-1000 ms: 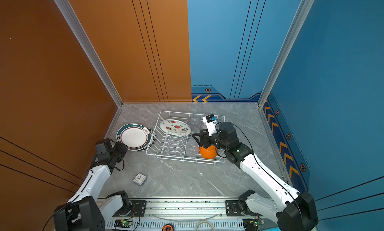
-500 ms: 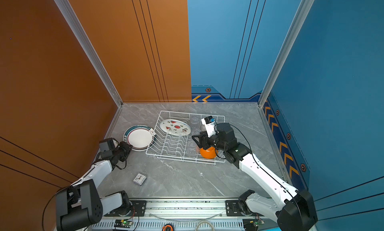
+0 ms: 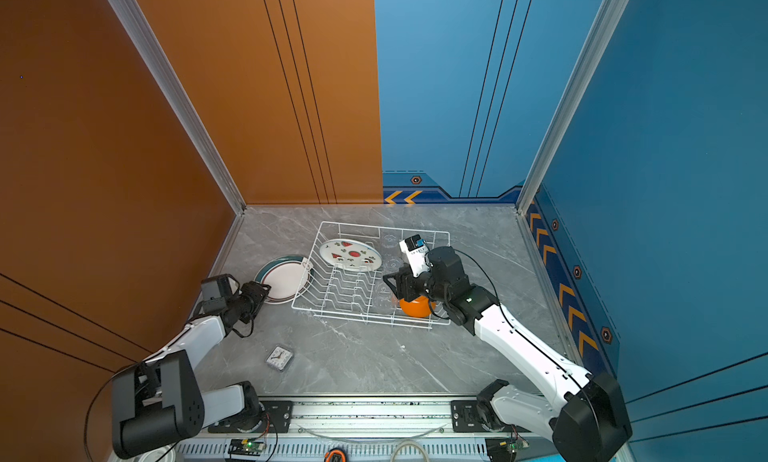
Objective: Unload the mixed dishes from the dish rack
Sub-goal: 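Move the right gripper to the watermelon-print plate's rim in the rack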
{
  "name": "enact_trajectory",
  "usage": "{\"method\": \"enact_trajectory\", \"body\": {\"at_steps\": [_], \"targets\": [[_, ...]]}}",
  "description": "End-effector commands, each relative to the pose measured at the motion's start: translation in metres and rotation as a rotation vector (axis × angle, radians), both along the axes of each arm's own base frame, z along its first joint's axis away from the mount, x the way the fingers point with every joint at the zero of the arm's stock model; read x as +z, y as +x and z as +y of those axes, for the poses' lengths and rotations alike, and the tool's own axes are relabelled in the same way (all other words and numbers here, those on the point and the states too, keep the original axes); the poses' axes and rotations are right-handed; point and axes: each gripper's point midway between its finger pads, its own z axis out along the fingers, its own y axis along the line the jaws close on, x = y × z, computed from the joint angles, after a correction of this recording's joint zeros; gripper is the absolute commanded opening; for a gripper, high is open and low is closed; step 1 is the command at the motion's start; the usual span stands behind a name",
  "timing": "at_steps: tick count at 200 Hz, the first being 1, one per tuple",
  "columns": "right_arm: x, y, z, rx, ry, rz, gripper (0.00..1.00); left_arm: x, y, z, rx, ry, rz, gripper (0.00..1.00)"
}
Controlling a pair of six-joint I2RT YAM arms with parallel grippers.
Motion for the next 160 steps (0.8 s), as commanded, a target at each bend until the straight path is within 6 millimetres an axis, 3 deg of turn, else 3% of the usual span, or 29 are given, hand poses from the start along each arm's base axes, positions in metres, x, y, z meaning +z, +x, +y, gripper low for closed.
{"method": "enact_trajectory", "body": {"at_steps": [1,22,76,87,125,160], "targets": [[0.002,0.004,0.002,-0.004,-0.054,-0.019,0.62,0.013,0.003,-0.002,-0.024,0.017,-0.016,0.77],[-0.003,0.006,0.008,0.003,-0.107,-0.025,0.63,0.023,-0.001,0.0,-0.014,0.061,-0.024,1.0],[-0.018,0.025,0.028,0.015,-0.296,-0.067,0.66,0.058,-0.007,-0.01,-0.054,0.173,-0.09,0.98],[-0.018,0.022,0.04,0.04,-0.331,-0.089,0.66,0.065,-0.008,-0.014,-0.072,0.192,-0.112,0.98],[-0.022,0.048,0.052,0.033,-0.43,-0.124,0.66,0.09,-0.014,-0.032,-0.12,0.298,-0.193,0.98],[-0.026,0.067,0.068,0.048,-0.469,-0.126,0.65,0.098,-0.027,-0.045,-0.169,0.398,-0.188,0.98]]}}
